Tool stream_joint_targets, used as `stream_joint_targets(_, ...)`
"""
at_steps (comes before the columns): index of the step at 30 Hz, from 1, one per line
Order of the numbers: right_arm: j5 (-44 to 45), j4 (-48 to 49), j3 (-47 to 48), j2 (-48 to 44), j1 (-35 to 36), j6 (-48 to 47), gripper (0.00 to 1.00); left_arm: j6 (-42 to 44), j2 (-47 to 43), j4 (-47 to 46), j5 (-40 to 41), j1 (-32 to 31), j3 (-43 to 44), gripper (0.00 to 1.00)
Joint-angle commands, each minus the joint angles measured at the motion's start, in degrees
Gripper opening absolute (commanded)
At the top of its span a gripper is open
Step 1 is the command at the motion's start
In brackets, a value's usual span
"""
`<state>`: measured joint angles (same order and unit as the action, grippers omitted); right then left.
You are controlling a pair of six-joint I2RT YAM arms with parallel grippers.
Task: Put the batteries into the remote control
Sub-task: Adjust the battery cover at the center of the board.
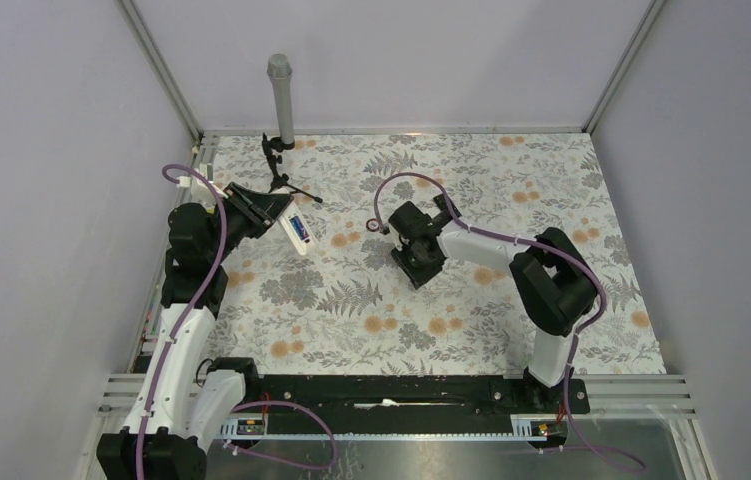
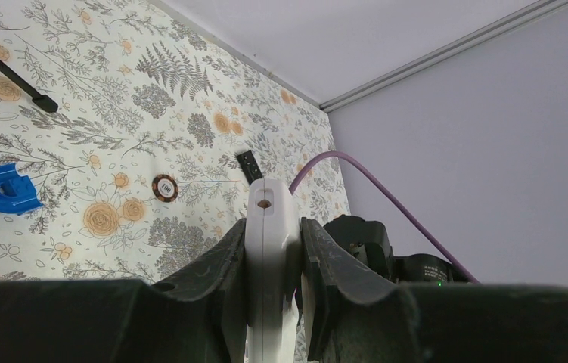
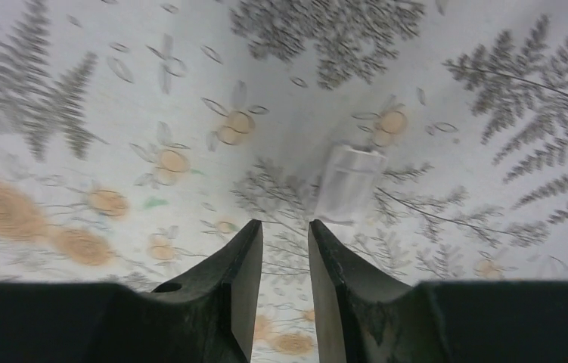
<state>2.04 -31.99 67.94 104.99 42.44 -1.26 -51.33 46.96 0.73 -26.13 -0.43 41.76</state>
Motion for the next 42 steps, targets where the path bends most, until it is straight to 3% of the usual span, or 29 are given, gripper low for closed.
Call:
stream_joint_targets(1, -11.84, -1.4, 4.8, 1.74, 0.33, 10.41, 0.37, -0.96, -0.89, -3.91, -0.61, 0.34, 0.81, 0.0)
stream_joint_targets(3, -14.32, 0.84, 4.63, 0.99, 0.32, 13.07, 0.37, -0.95, -1.07, -3.72, -0.74, 0.34, 0.8, 0.0)
stream_joint_targets(6, -10.04, 4.02, 3.56, -1.57, 0.44, 13.68, 0.38, -0.97, -1.4, -3.41, -0.76, 0.34, 0.86, 0.0)
stream_joint_targets(14, 7.16, 0.66, -0.94, -4.32, 0.44, -13.49, 0.42, -1.51, -1.71, -3.25, -1.06, 0.34, 0.61, 0.0)
stream_joint_targets(21, 16.38, -1.08, -2.29, -4.89, 0.45, -18.61, 0.42, -1.66, -1.95, -3.0, -1.2, 0.34, 0.61, 0.0)
stream_joint_targets(31, 15.95, 0.83, -4.74, -1.63, 0.43, -16.67, 0.39, -2.05, -1.89, -3.13, -1.28, 0.34, 0.34, 0.0)
stream_joint_targets(42, -1.68, 1.3, -4.35, -4.32, 1.77, -16.24, 0.38, -3.19, -1.78, -4.33, -1.47, 0.34, -0.56, 0.0)
